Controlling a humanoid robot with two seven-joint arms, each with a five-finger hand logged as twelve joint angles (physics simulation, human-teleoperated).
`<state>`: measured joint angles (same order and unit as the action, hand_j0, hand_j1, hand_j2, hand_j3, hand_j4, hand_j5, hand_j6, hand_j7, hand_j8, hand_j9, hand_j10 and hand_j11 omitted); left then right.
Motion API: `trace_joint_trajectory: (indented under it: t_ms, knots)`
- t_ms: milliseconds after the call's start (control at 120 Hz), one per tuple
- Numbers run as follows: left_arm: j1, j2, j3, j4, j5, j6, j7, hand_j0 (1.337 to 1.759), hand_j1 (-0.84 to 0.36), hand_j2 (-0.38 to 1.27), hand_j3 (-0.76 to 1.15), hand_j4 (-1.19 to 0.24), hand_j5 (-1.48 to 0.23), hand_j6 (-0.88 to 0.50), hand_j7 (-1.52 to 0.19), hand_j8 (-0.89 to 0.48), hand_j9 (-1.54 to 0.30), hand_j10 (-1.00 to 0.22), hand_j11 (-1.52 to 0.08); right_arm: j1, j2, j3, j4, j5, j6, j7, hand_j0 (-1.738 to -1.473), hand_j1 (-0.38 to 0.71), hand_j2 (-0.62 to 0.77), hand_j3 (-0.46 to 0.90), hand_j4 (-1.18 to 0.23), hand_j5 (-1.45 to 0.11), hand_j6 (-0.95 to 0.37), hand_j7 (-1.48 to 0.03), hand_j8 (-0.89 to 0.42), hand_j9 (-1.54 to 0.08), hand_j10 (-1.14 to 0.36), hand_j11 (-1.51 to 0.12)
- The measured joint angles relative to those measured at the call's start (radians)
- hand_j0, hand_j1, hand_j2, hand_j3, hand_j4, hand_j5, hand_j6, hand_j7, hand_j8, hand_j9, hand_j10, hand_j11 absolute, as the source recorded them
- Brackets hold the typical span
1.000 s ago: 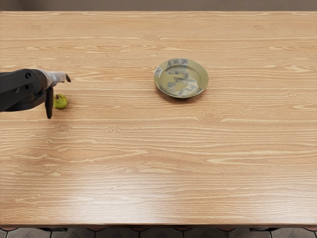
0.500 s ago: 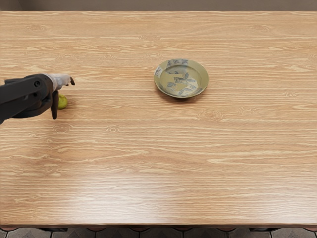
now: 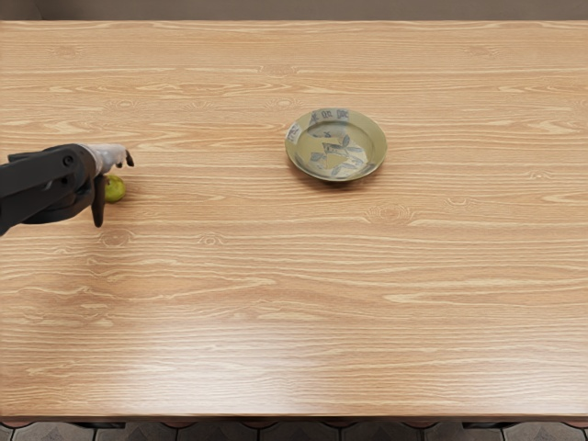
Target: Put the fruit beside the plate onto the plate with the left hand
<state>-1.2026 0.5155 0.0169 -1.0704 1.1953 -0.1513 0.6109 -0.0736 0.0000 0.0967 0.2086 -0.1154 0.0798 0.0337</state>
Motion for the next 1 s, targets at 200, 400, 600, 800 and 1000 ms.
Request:
trace_joint_trajectory:
  t_ms: [200, 400, 600, 800, 1000]
  knots:
    - [-0.007, -0.019, 0.0, 0.043, -0.006, -0.022, 0.0, 1.658, 0.08, 0.05, 0.0, -0.23, -0.3, -0.23, -0.29, -0.23, -0.29, -0.23, -0.29, 0.0, 0.0, 0.0, 0.0, 0.0, 0.0, 0.0, -1.658, -0.31, -0.01, 0.0, -0.03, -0.04, -0.03, -0.04, -0.03, -0.04, -0.03, -0.04]
    - [-0.011, -0.053, 0.0, 0.095, -0.006, -0.042, 0.0, 1.658, 0.07, 0.05, 0.0, -0.24, -0.3, -0.24, -0.3, -0.24, -0.3, -0.24, -0.3, 0.0, 0.0, 0.0, 0.0, 0.0, 0.0, 0.0, -1.658, -0.31, -0.01, 0.0, -0.03, -0.04, -0.03, -0.04, -0.03, -0.04, -0.03, -0.04]
    - [-0.003, -0.054, 0.0, 0.113, -0.004, -0.034, 0.0, 1.658, 0.07, 0.05, 0.0, -0.24, -0.31, -0.24, -0.31, -0.24, -0.31, -0.24, -0.3, 0.0, 0.0, 0.0, 0.0, -0.001, 0.0, 0.0, -1.658, -0.31, -0.01, 0.0, -0.03, -0.04, -0.03, -0.04, -0.03, -0.04, -0.03, -0.04]
    - [-0.003, -0.058, -0.001, 0.117, -0.004, -0.032, 0.0, 1.658, 0.05, 0.05, 0.0, -0.25, -0.33, -0.26, -0.33, -0.26, -0.33, -0.25, -0.33, 0.0, 0.0, 0.0, 0.0, 0.0, 0.0, 0.0, -1.658, -0.31, -0.01, 0.0, -0.03, -0.04, -0.03, -0.04, -0.03, -0.04, -0.03, -0.04]
    - [-0.002, -0.058, 0.0, 0.122, -0.005, -0.033, 0.0, 1.658, 0.0, 0.06, 0.0, -0.29, -0.38, -0.3, -0.38, -0.3, -0.38, -0.29, -0.38, 0.0, 0.0, 0.0, 0.0, -0.001, 0.0, 0.0, -1.658, -0.31, -0.01, 0.0, -0.03, -0.04, -0.03, -0.04, -0.03, -0.04, -0.03, -0.04]
